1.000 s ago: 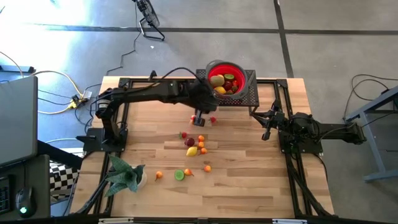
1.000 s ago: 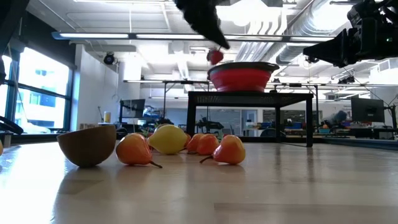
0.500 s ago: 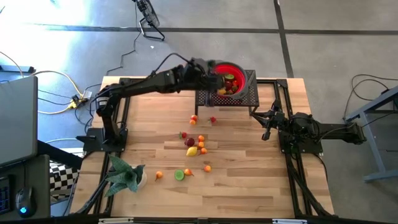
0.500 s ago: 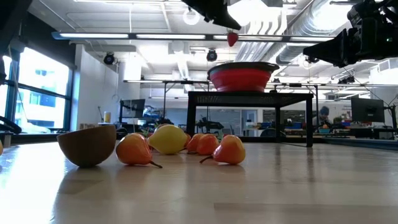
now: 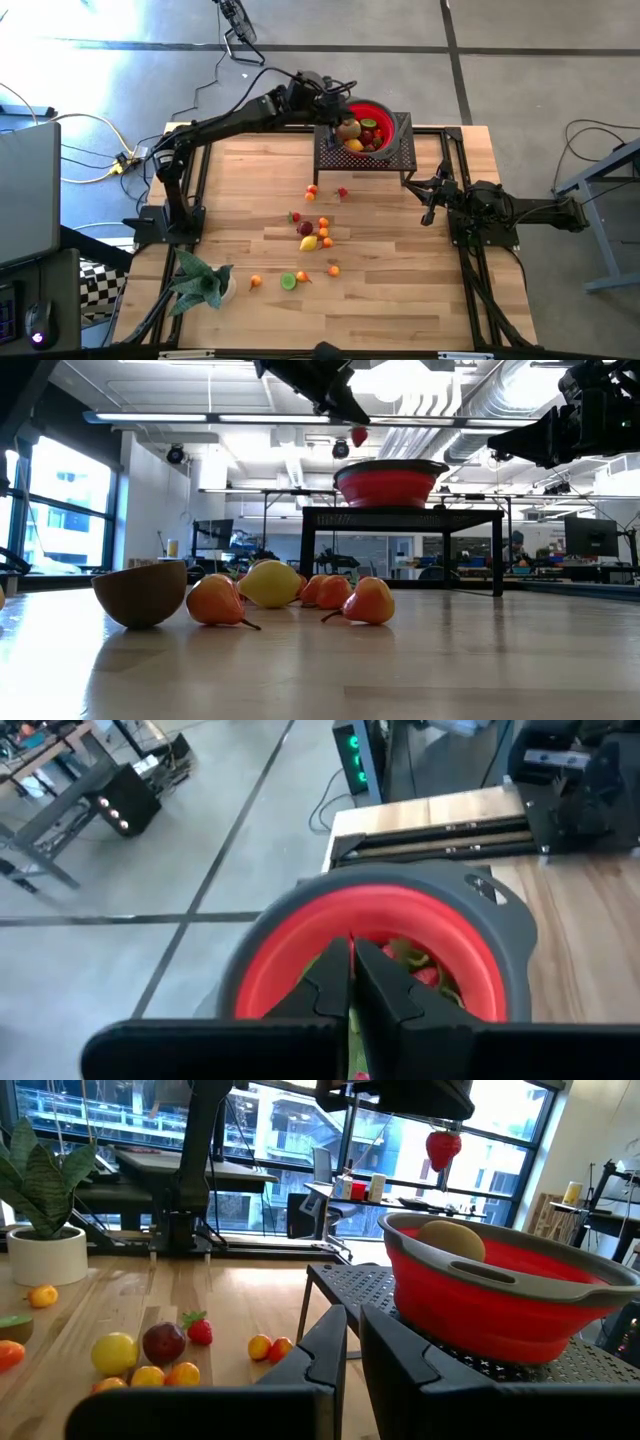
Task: Pick & Place Fruit
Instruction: Put the strawberry into the strainer on the shelf
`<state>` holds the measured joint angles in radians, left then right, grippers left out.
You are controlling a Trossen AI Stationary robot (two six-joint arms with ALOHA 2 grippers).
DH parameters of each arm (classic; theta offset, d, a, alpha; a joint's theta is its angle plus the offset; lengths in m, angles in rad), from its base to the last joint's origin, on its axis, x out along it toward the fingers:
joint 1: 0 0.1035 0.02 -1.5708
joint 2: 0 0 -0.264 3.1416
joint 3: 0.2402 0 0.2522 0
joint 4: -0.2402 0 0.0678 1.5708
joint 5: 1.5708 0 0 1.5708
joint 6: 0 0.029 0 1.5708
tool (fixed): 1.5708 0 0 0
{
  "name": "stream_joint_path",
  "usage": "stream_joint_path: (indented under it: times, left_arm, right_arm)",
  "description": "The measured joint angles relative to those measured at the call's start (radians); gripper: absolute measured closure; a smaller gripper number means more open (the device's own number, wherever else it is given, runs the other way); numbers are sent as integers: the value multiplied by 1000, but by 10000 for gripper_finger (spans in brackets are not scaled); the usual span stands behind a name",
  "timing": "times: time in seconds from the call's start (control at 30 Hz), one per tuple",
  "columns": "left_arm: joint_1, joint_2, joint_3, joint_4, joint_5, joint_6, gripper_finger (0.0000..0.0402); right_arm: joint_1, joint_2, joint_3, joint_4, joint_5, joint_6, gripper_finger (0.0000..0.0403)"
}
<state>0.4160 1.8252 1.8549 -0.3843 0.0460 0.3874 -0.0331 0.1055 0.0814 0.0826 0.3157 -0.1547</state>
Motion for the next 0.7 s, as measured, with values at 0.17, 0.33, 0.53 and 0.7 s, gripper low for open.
stream_joint_path:
  times: [0.17,0.33,0.53,0.7]
  left_arm:
    - [-5,55,-1,61,32,-27,401]
    - [-4,99,-1,60,37,-27,401]
    - [-4,106,-1,80,50,-27,401]
    - [-4,106,-1,77,50,-28,401]
  right_arm:
    - [0,0,0,1,0,0,377]
    - [0,0,0,-2,1,0,377]
    - [0,0,0,-3,8,-2,377]
    - [0,0,0,-3,24,-4,377]
